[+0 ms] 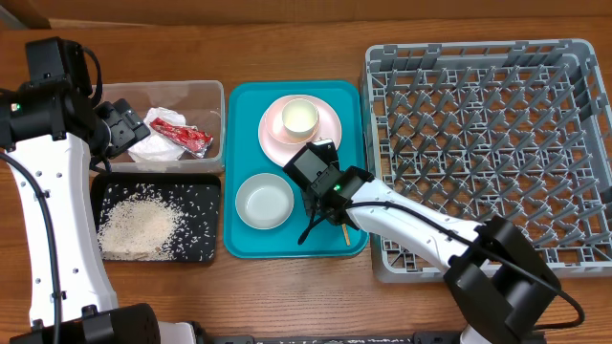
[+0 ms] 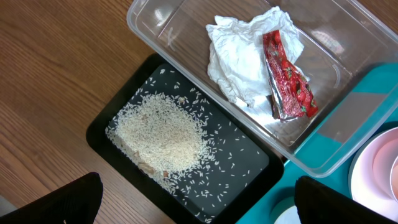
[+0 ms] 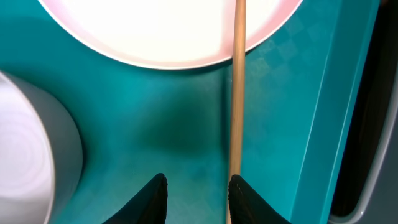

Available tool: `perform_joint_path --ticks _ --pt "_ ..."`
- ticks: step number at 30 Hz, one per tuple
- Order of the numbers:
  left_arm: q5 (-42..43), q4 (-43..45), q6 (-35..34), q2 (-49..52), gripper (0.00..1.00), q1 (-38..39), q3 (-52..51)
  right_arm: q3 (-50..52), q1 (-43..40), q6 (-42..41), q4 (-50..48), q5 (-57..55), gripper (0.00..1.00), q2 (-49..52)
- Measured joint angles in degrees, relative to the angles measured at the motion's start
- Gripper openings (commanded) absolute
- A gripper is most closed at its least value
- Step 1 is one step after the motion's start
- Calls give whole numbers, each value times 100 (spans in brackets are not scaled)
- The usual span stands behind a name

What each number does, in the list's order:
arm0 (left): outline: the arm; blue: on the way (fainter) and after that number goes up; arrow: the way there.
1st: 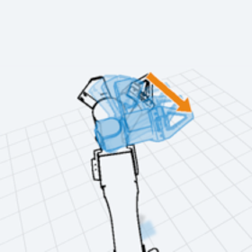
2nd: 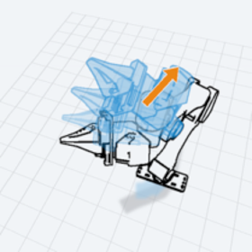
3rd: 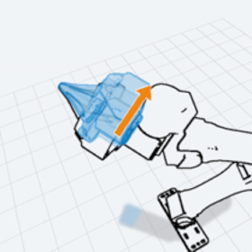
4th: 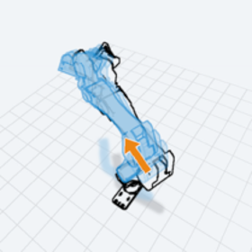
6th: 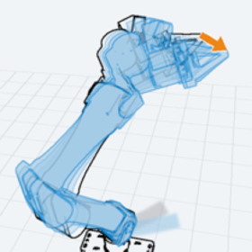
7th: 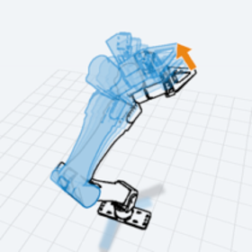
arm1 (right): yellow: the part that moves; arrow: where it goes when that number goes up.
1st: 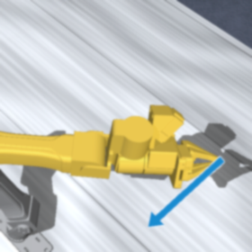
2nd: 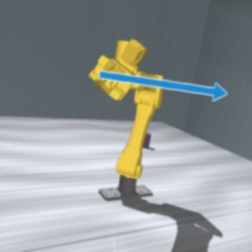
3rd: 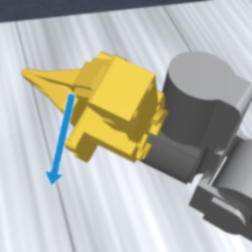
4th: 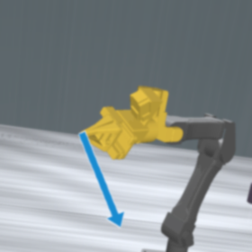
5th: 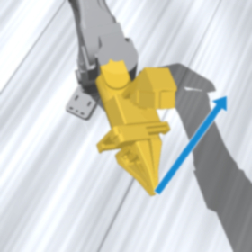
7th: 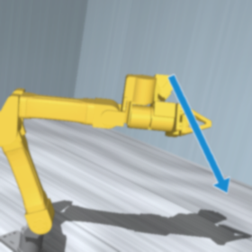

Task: Sort waste into correct bins and load items into the dishwasher
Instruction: 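Move right gripper back to the second chopstick and grasp it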

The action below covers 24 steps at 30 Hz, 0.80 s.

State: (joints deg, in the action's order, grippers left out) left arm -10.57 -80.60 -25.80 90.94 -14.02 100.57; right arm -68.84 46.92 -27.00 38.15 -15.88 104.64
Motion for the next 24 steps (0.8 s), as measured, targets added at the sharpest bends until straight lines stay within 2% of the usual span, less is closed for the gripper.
perform_joint_path --ticks 24 --pt "0 0 0 0 100 0 0 2 -280 -131 24 44 35 278"
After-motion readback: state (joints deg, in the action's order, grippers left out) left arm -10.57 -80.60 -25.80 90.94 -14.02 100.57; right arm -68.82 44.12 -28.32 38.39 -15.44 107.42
